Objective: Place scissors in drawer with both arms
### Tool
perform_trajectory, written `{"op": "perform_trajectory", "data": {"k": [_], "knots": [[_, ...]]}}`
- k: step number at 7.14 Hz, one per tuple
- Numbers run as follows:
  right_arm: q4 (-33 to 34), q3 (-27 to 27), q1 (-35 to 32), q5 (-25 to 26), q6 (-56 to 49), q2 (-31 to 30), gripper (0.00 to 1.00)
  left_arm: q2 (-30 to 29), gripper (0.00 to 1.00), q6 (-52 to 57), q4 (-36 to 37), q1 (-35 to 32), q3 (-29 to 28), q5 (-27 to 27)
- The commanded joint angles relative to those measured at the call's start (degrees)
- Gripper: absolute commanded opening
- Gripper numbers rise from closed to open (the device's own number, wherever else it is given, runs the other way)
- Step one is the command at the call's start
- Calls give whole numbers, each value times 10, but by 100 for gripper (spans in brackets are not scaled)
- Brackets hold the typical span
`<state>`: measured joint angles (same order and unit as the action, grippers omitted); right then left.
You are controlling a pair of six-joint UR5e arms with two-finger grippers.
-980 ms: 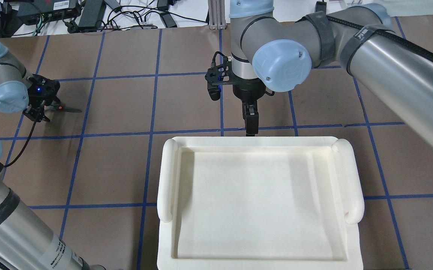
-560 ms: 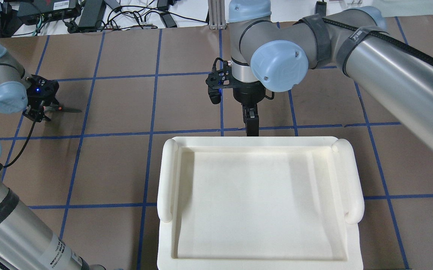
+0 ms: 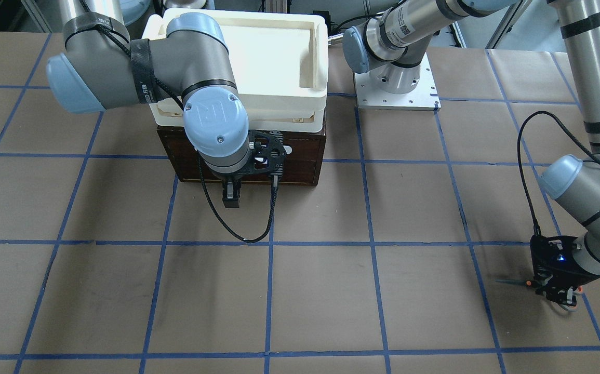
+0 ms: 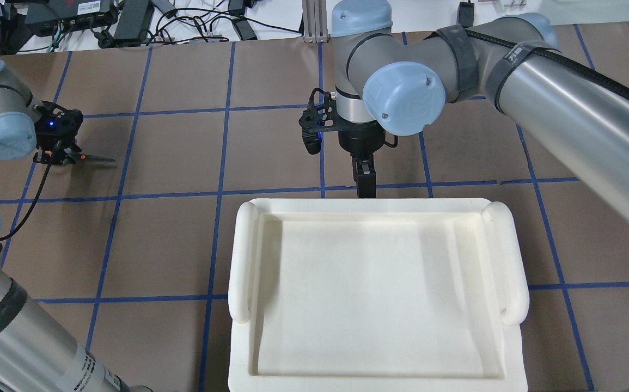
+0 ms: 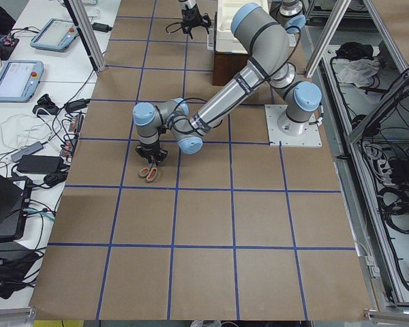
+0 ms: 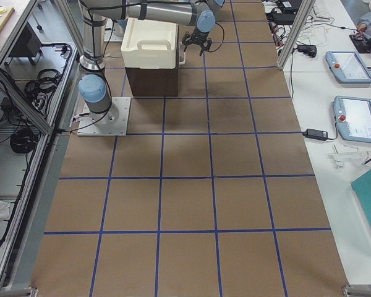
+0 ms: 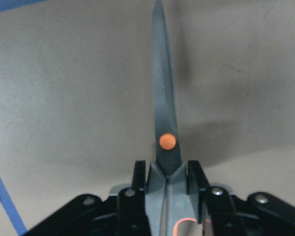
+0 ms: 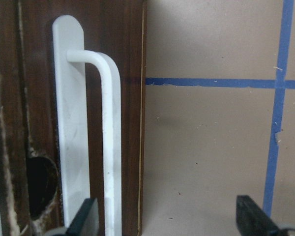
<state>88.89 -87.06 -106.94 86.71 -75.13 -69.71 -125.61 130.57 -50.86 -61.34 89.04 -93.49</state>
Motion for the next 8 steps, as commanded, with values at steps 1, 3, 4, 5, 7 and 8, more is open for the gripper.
{"op": "perform_trajectory", "data": {"k": [1, 3, 4, 5, 7, 8], "knots": [[-2, 0, -6, -3, 3, 1, 100, 18, 0, 0, -15, -4, 0, 10], [7, -13, -9, -1, 2, 3, 100, 59, 0, -14, -63, -23, 0, 22], [8, -18, -9, -1, 1, 3, 100, 76, 0, -17, -79, -25, 1, 38], [9, -18, -9, -1, 2, 3, 100, 94, 0, -17, -100, -37, 1, 40], [9, -18, -9, -1, 0, 4, 100, 120, 0, -48, -131, -82, 1, 37], [9, -18, -9, -1, 1, 4, 100, 128, 0, -56, -136, -87, 1, 40]]}}
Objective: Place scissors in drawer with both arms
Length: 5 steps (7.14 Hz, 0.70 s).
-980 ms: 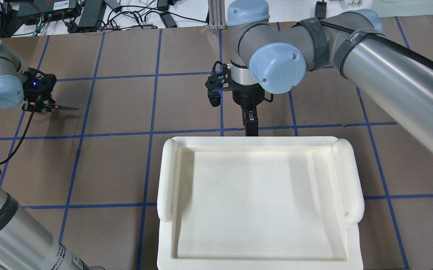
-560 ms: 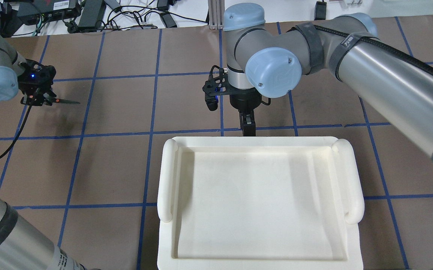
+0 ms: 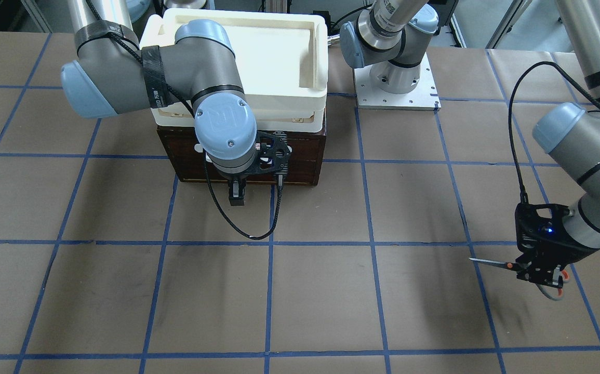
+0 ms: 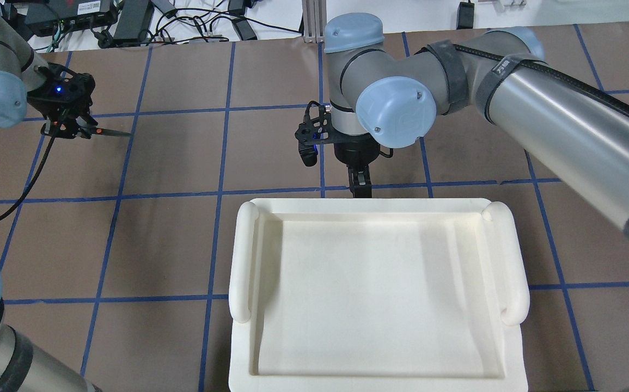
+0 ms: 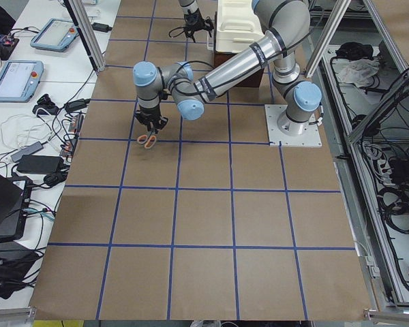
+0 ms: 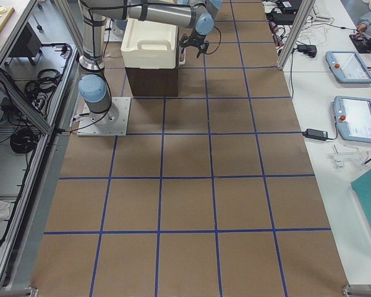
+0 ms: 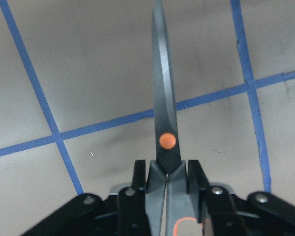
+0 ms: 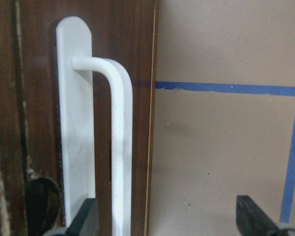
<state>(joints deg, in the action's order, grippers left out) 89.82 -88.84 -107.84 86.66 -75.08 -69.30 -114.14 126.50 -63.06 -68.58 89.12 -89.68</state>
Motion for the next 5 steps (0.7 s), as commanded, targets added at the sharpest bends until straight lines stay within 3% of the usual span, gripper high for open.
{"op": "perform_trajectory", "data": {"k": [1, 5], "knots": [[-1, -2, 0, -3, 1, 0, 100, 22, 0, -16, -21, -16, -1, 1], [-1, -6, -2, -1, 2, 0, 100, 24, 0, -8, -30, -6, 1, -5]]}}
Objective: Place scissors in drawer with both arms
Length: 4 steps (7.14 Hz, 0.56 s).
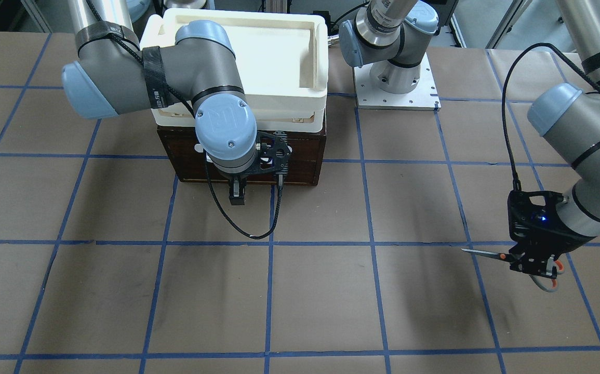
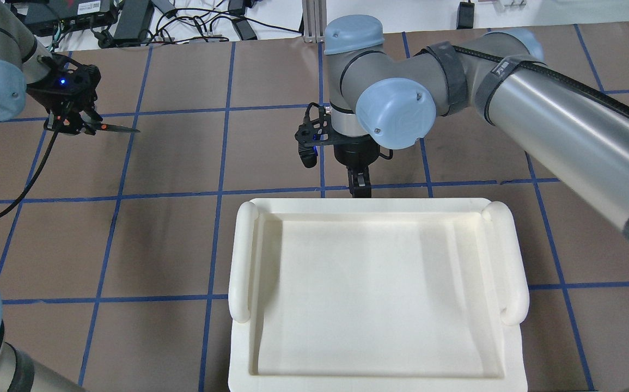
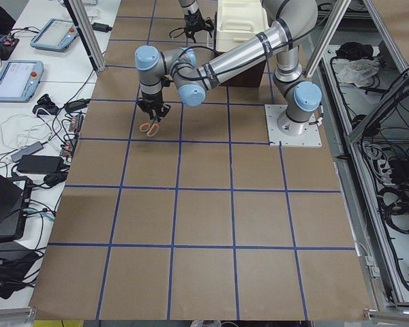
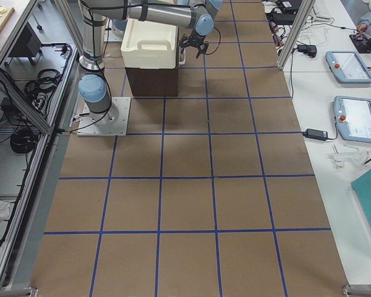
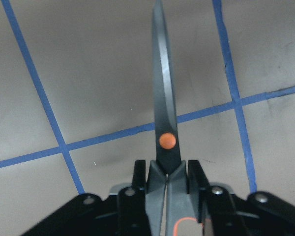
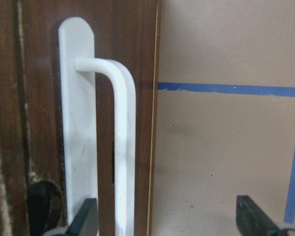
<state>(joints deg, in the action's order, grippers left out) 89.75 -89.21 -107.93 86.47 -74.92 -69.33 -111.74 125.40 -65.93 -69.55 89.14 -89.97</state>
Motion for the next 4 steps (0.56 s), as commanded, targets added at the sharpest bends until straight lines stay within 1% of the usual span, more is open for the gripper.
{"op": "perform_trajectory", "data": {"k": [1, 4], "knots": [[16, -15, -6, 2, 1, -1, 100, -2, 0, 1, -3, 3, 2, 1], [25, -21, -8, 1, 2, 0, 100, -1, 0, 1, -3, 4, 2, -2]]}}
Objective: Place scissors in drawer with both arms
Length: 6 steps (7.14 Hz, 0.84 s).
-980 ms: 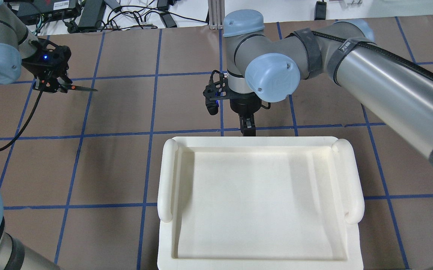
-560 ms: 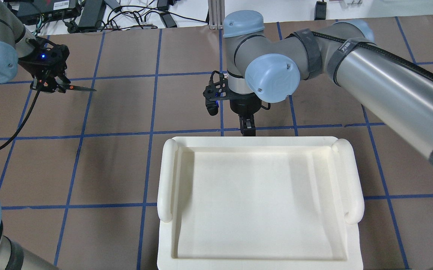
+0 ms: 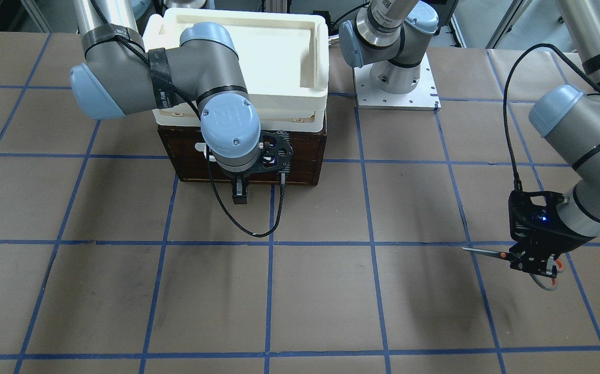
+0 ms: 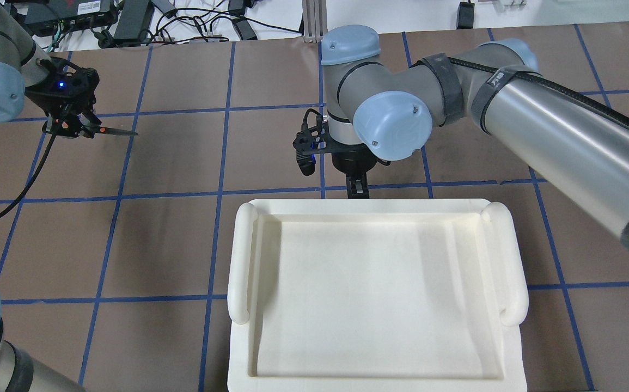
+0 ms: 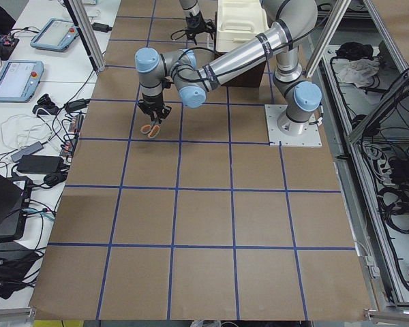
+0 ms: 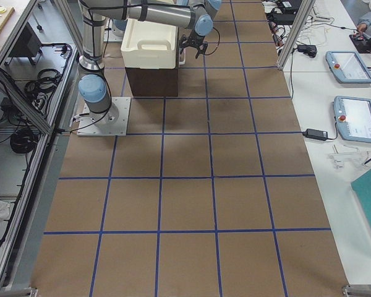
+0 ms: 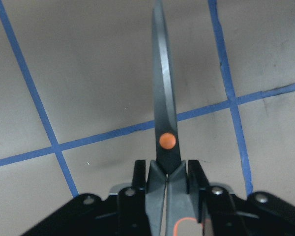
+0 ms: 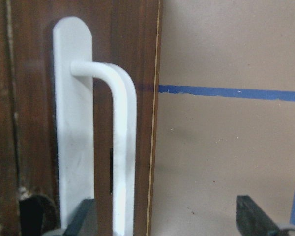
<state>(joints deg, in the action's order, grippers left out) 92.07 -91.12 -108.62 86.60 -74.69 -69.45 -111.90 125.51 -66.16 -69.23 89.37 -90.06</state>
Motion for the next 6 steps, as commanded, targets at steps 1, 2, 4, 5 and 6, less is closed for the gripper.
{"op": "perform_trajectory", "data": {"k": [1, 2, 4, 5, 6], "knots": [[3, -2, -1, -1, 0, 2, 100, 1, 0, 0, 0, 1, 0, -2], [5, -2, -1, 0, -2, 2, 100, 0, 0, 0, -1, 1, 0, -2], [4, 5, -1, 1, -6, 3, 100, 0, 0, 0, -5, 1, 0, -3], [4, 6, 0, 1, -6, 3, 100, 0, 0, 0, -10, 1, 0, -3], [4, 7, 0, 0, -7, 7, 100, 0, 0, 0, -11, 1, 0, -3]]}}
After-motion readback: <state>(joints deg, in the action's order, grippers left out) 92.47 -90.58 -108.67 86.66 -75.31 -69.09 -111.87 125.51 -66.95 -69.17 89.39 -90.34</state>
